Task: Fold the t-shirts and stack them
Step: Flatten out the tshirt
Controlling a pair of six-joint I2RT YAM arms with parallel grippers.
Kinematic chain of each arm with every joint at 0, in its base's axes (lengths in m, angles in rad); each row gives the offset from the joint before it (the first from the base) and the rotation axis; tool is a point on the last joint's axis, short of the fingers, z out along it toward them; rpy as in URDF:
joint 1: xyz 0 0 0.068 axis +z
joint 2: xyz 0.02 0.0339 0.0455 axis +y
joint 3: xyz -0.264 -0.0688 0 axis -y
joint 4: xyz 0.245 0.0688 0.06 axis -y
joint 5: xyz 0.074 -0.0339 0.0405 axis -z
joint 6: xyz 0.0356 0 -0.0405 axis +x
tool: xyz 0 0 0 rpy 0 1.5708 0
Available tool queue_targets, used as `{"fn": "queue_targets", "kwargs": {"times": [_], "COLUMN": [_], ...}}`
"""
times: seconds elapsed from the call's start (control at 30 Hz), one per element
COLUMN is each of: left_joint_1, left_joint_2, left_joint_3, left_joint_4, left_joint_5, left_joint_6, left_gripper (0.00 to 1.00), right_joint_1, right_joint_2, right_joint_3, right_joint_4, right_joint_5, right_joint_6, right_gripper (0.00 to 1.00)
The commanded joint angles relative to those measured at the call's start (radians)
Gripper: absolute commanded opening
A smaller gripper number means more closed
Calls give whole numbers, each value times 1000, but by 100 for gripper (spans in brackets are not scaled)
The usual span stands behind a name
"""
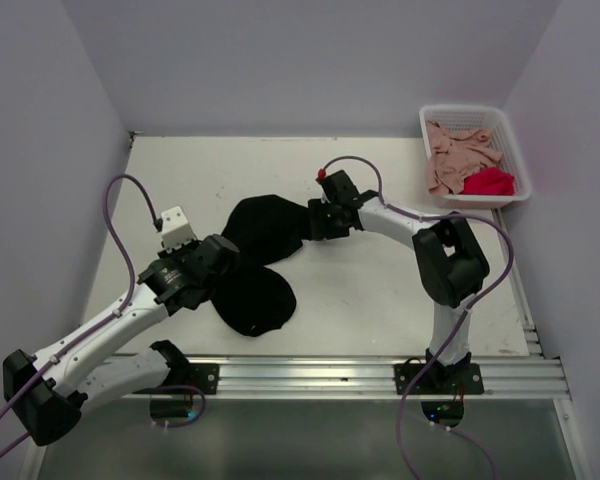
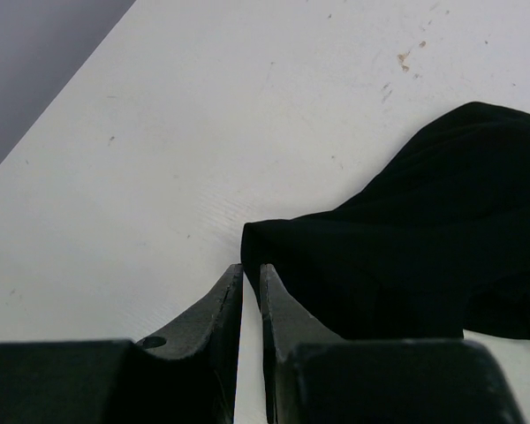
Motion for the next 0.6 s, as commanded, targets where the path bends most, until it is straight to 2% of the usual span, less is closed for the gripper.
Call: {"fn": "queue_targets", "kwargs": {"times": [0.0, 0.3, 0.57], "left_joint_1": [4, 4, 4], "left_joint_2": [-30, -63, -68], "left_joint_3": [-6, -10, -12], "left_joint_4": [13, 9, 12], "left_joint_5": [-32, -23, -6], "left_joint_6": [-19, -15, -4], "left_gripper": [17, 17, 17], "right_joint_1": [-2, -2, -5], "right_joint_2": [8, 14, 85], "right_joint_3": [-20, -57, 32], "right_joint_4": [53, 60, 43], "right_joint_5": [-62, -1, 24], "right_joint_6": [62, 90, 58], "right_gripper": [55, 52, 51]}}
